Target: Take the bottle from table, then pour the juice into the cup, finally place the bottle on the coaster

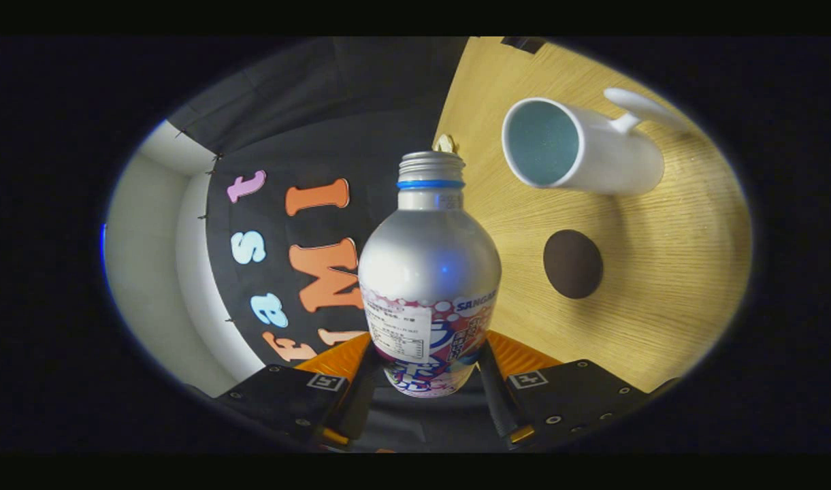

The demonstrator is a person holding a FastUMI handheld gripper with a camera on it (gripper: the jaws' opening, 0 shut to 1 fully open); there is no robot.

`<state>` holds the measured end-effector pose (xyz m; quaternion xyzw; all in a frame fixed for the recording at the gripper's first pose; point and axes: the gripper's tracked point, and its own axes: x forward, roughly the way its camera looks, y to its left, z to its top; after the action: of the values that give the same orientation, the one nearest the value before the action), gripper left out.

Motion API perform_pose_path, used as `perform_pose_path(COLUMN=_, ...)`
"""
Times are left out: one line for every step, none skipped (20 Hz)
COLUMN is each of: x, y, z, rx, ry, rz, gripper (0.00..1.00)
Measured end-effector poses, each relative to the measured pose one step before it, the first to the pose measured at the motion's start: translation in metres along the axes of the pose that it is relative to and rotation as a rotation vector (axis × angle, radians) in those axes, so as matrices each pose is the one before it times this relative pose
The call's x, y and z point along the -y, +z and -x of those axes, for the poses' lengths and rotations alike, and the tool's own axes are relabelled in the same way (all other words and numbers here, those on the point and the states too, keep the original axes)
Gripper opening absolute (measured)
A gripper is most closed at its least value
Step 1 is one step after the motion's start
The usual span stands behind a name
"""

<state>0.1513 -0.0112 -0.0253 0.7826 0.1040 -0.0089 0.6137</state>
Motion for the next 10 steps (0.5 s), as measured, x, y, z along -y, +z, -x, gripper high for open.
perform_pose_path(x=-0.00086, y=-0.00002, z=-0.00058, rx=0.00117, ry=0.00434, rz=-0.01305, gripper=0.72)
perform_pose_path(x=-0.00095, y=-0.00033, z=-0.00001, rx=-0.00192, ry=0.00254, rz=-0.00968, gripper=0.72)
perform_pose_path(x=0.00044, y=-0.00076, z=-0.00035, rx=-0.00226, ry=-0.00024, rz=-0.00625, gripper=0.72)
perform_pose_path(x=-0.00090, y=0.00016, z=0.00075, rx=0.00057, ry=-0.00059, rz=-0.00628, gripper=0.72)
perform_pose_path(x=0.00010, y=0.00114, z=0.00010, rx=0.00055, ry=-0.00299, rz=-0.01064, gripper=0.72)
perform_pose_path(x=-0.00175, y=-0.00039, z=0.00015, rx=0.00306, ry=0.00196, rz=-0.01581, gripper=0.72)
perform_pose_path(x=-0.00123, y=0.00103, z=-0.00031, rx=0.00086, ry=0.00813, rz=-0.01917, gripper=0.72)
perform_pose_path(x=0.00007, y=0.00006, z=0.00050, rx=-0.00126, ry=0.00581, rz=-0.01670, gripper=0.72)
perform_pose_path(x=0.00086, y=-0.00117, z=-0.00032, rx=0.00008, ry=0.00070, rz=-0.00738, gripper=0.72)
perform_pose_path(x=0.00046, y=-0.00041, z=-0.00025, rx=-0.00170, ry=-0.00039, rz=-0.00574, gripper=0.72)
